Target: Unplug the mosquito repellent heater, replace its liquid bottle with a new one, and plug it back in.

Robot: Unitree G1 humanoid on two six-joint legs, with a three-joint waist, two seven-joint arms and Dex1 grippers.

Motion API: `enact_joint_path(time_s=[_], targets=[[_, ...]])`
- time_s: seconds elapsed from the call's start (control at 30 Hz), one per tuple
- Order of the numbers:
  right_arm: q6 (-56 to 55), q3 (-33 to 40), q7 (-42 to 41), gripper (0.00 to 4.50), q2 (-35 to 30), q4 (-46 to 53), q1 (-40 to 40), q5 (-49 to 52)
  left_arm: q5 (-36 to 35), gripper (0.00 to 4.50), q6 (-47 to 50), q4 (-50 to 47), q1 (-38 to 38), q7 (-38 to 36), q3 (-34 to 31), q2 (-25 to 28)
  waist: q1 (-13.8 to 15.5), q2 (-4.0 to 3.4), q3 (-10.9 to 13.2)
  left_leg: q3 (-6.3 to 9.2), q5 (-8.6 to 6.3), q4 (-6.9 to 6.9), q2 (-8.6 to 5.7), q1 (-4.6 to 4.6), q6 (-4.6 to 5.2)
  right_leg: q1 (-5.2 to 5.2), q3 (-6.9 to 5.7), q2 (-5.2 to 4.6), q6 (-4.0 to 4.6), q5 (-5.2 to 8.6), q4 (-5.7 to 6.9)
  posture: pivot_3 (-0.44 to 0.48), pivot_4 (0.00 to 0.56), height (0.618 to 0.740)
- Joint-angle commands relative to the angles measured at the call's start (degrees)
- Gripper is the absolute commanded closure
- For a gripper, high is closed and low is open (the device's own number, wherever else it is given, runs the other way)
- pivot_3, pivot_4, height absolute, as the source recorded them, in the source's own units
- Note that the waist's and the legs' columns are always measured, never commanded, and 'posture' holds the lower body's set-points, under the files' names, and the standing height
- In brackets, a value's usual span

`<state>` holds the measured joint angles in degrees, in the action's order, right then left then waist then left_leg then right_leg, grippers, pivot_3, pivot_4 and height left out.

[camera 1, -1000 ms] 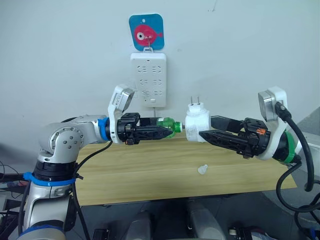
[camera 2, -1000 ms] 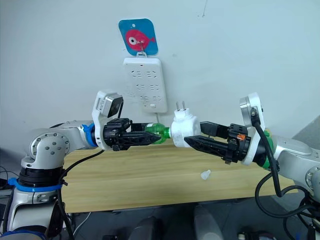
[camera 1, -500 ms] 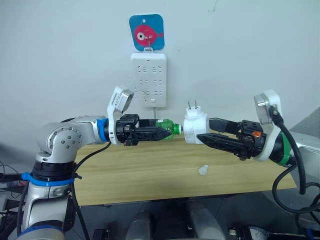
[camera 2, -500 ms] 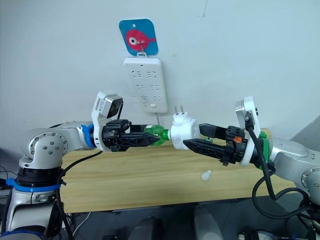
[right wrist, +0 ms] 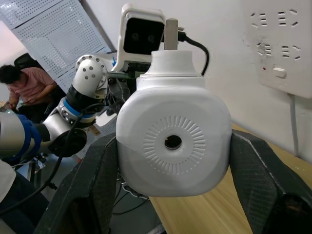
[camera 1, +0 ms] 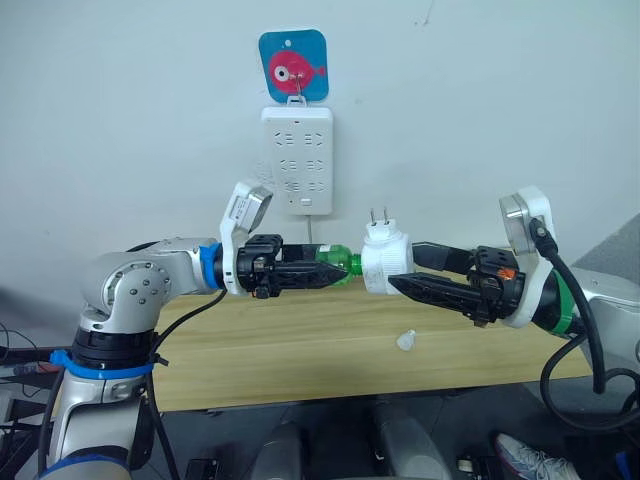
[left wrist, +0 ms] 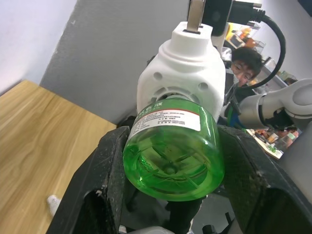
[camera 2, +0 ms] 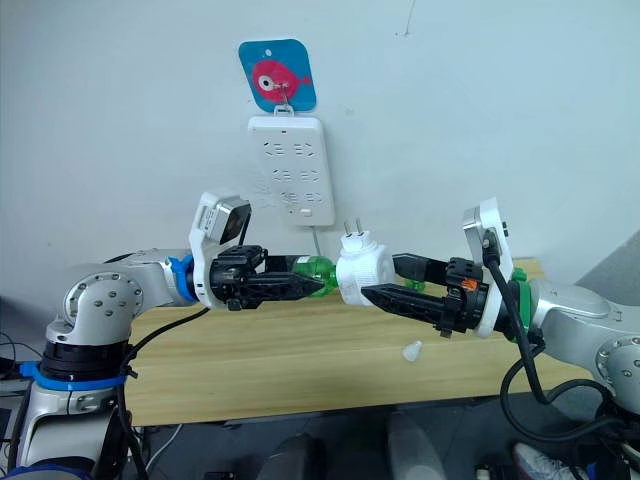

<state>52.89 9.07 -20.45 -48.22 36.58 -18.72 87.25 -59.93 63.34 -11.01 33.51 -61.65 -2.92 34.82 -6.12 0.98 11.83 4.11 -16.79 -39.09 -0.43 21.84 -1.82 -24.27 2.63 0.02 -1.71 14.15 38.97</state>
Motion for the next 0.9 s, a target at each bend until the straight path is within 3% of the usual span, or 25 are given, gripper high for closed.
enact_joint_path(time_s=[0.03,0.3,0.43,0.47,0.8,0.9], targets=[[-0.5,-1.7,1.1,1.60,0.4,2.9,-0.9,1.9,-1.1,2.11,-1.3,-2.9,0.5,-0.3,0.4,-1.1,0.0,0.02,0.0,0.00,0.00,0.00,0.00,-0.01,0.00,0.00,0.00,0.00,0.00,0.00,0.00,-0.172,0.118,0.740],[0.8,-4.0,4.6,1.60,-0.5,2.1,-1.8,6.6,-1.0,2.11,-1.6,-3.1,0.3,0.2,0.4,-2.3,-0.1,0.05,-0.3,0.00,0.00,0.00,0.00,-0.01,0.00,0.00,0.01,0.00,0.00,0.00,0.01,-0.172,0.118,0.740],[1.4,-4.1,5.1,0.14,-1.8,1.2,-2.0,8.0,-0.7,2.11,-1.9,-2.9,0.2,0.6,0.4,-2.8,-0.2,0.09,-0.5,0.00,0.00,0.00,-0.01,0.00,0.01,0.01,0.00,0.00,0.00,0.00,-0.01,-0.172,0.117,0.740],[1.5,-4.0,5.1,0.00,-2.3,1.1,-2.0,8.6,-0.6,2.11,-2.0,-2.7,0.1,0.8,0.3,-3.0,-0.2,0.11,-0.6,0.00,0.00,0.00,-0.01,0.00,0.01,0.01,0.00,0.00,0.00,0.00,-0.01,-0.172,0.117,0.740],[3.2,-2.3,3.1,0.00,-10.1,2.8,0.7,11.1,-2.8,2.11,-1.5,-0.4,0.3,5.4,-1.6,-6.4,-0.1,0.11,-1.0,-0.09,0.00,-0.04,-0.02,-0.06,0.01,0.09,0.01,0.22,-0.02,0.01,-0.01,-0.181,0.119,0.740],[3.8,-1.5,-0.2,0.00,-12.4,5.4,2.6,6.7,-3.0,2.11,-1.8,1.2,1.0,7.4,-2.5,-7.9,-0.1,0.12,-1.1,-0.16,0.00,-0.05,-0.01,-0.06,0.01,0.10,0.01,0.25,-0.02,0.01,-0.02,-0.181,0.119,0.740]])
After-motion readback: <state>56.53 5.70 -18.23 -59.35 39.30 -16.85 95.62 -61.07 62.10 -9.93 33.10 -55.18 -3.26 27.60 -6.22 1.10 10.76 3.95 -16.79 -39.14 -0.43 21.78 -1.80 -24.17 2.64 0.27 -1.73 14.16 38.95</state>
